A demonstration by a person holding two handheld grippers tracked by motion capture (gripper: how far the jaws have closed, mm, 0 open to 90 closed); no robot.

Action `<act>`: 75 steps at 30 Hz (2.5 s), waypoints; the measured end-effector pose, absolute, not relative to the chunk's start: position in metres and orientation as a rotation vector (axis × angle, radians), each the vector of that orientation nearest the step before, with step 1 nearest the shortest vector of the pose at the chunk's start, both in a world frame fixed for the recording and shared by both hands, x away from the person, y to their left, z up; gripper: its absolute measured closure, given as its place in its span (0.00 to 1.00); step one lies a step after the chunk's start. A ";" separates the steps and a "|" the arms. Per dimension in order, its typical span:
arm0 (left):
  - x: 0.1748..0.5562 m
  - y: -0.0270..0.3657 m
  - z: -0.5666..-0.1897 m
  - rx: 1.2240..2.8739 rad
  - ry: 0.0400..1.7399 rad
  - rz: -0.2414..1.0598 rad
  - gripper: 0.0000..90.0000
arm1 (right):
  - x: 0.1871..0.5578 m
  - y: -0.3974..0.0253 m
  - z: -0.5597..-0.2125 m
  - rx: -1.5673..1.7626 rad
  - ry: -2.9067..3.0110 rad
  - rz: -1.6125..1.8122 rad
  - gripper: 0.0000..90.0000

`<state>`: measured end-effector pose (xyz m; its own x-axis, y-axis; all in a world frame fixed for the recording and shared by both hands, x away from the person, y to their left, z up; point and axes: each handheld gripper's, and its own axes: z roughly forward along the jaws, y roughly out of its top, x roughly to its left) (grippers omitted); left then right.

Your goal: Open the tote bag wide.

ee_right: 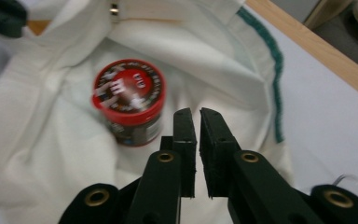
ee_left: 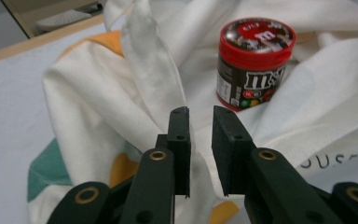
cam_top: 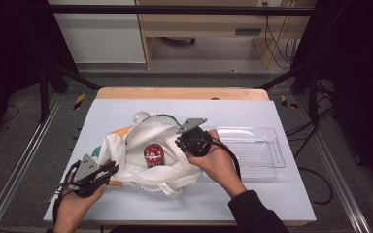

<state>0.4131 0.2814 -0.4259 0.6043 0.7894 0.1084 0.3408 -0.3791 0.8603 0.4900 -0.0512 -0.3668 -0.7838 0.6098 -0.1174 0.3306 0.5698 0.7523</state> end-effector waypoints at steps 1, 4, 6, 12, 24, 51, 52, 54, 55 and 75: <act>0.415 0.281 -0.423 1.968 0.888 0.654 0.89 | 0.483 -0.053 -0.368 0.757 2.442 1.071 0.97; 0.420 0.279 -0.413 1.980 0.850 0.665 0.95 | 0.461 -0.059 -0.369 0.754 2.422 1.115 1.00; 0.426 0.275 -0.406 1.993 0.829 0.676 0.97 | 0.450 -0.063 -0.371 0.762 2.410 1.127 1.00; 0.453 0.261 -0.390 2.014 0.768 0.699 0.99 | 0.428 -0.070 -0.379 0.747 2.381 1.140 1.00; 0.503 0.258 -0.405 2.024 0.860 0.657 1.00 | 0.418 -0.065 -0.417 0.778 2.372 1.114 1.00; 0.524 0.270 -0.445 2.063 0.987 0.597 1.00 | 0.419 -0.059 -0.470 0.849 2.449 1.023 1.00; 0.524 0.270 -0.445 2.067 0.991 0.598 1.00 | 0.420 -0.059 -0.470 0.850 2.450 1.024 1.00; 0.524 0.271 -0.447 2.069 1.000 0.592 1.00 | 0.420 -0.059 -0.470 0.850 2.456 1.022 1.00; 0.524 0.271 -0.448 2.066 1.005 0.593 1.00 | 0.420 -0.059 -0.470 0.849 2.457 1.026 1.00; 0.484 0.287 -0.418 1.875 1.047 0.625 0.98 | 0.439 -0.062 -0.386 0.721 2.437 1.102 0.96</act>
